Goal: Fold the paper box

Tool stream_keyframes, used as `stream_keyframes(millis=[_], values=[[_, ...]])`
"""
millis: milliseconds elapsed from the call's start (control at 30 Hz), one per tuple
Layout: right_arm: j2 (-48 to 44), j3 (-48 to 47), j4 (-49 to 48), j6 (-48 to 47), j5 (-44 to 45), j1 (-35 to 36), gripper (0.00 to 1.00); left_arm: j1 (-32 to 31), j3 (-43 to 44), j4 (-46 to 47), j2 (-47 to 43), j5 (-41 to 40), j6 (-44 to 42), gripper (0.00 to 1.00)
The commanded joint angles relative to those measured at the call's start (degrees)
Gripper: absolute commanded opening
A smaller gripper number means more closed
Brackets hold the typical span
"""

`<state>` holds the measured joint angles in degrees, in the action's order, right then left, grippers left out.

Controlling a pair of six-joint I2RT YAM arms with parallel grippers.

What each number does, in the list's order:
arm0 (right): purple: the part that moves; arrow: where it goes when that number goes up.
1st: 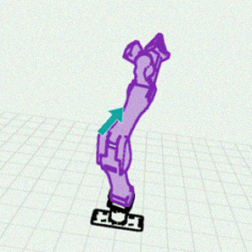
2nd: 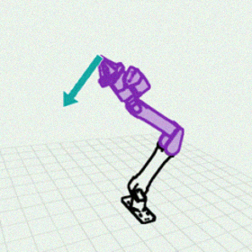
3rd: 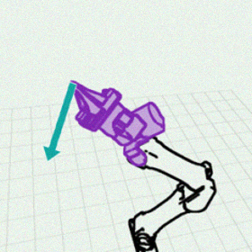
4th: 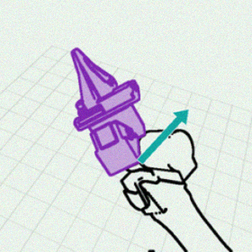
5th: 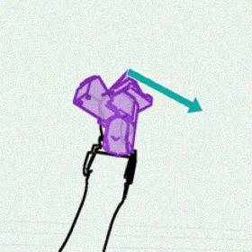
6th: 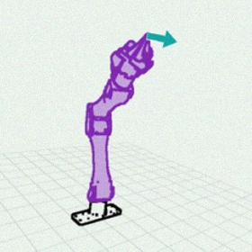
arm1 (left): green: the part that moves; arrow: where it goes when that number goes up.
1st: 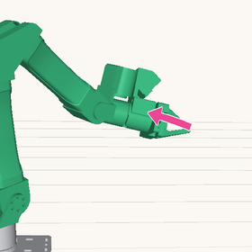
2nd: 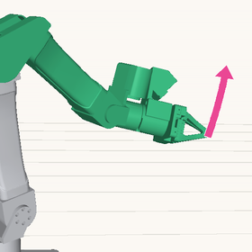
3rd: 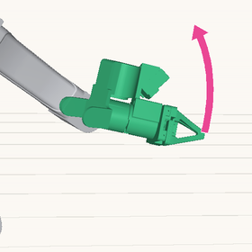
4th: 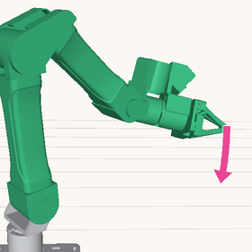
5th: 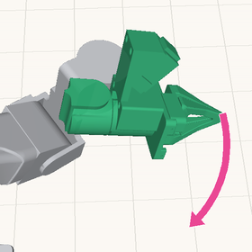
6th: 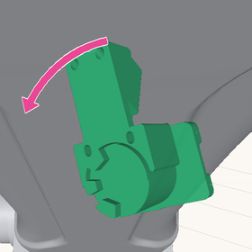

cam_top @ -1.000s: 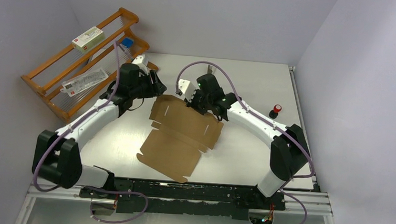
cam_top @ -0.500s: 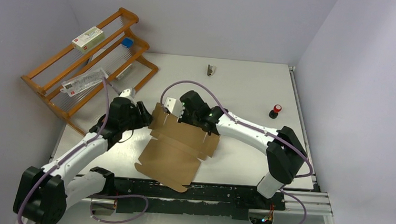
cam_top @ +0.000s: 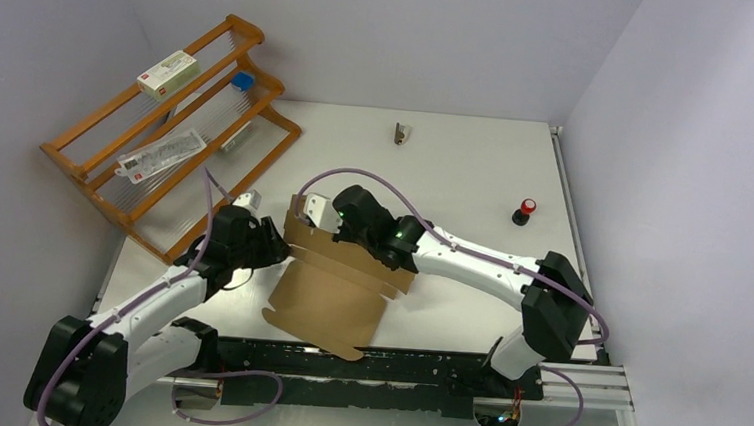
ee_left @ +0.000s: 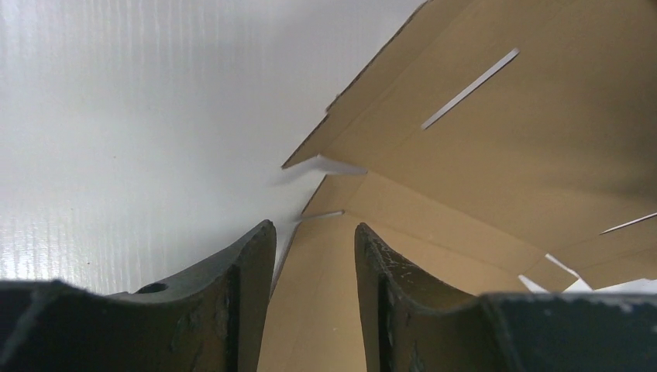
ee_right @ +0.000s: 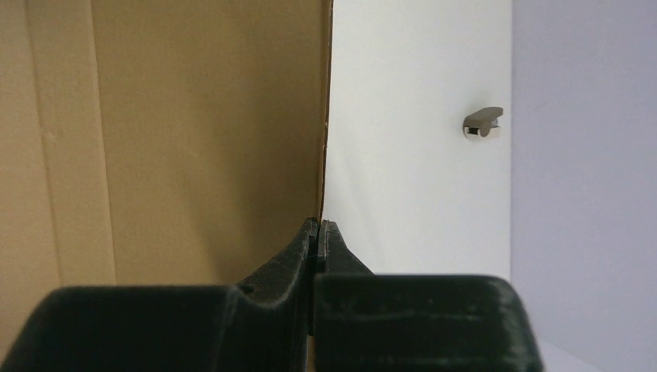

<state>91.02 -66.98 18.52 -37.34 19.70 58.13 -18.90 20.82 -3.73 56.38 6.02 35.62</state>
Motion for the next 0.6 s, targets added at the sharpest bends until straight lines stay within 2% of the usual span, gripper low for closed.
stream_keyframes(millis=[0,133,400,567], values=[[-1.71,0.83,-1.93,-2.32,4.05,0.9,0.0,0.0,-1.87,6.25,1.2,3.65,-0.24,0.47],[-1.73,1.28,-2.54,-2.44,4.33,1.72,0.0,0.0,-3.16,12.1,3.49,5.77,-0.59,0.46],[-1.46,1.41,-3.63,-3.69,5.38,2.64,0.0,0.02,-1.0,18.1,12.16,4.31,-2.03,0.48],[-0.94,1.17,-4.09,-4.0,5.87,3.11,0.0,-0.37,-0.89,22.54,15.91,7.79,-1.78,0.41]])
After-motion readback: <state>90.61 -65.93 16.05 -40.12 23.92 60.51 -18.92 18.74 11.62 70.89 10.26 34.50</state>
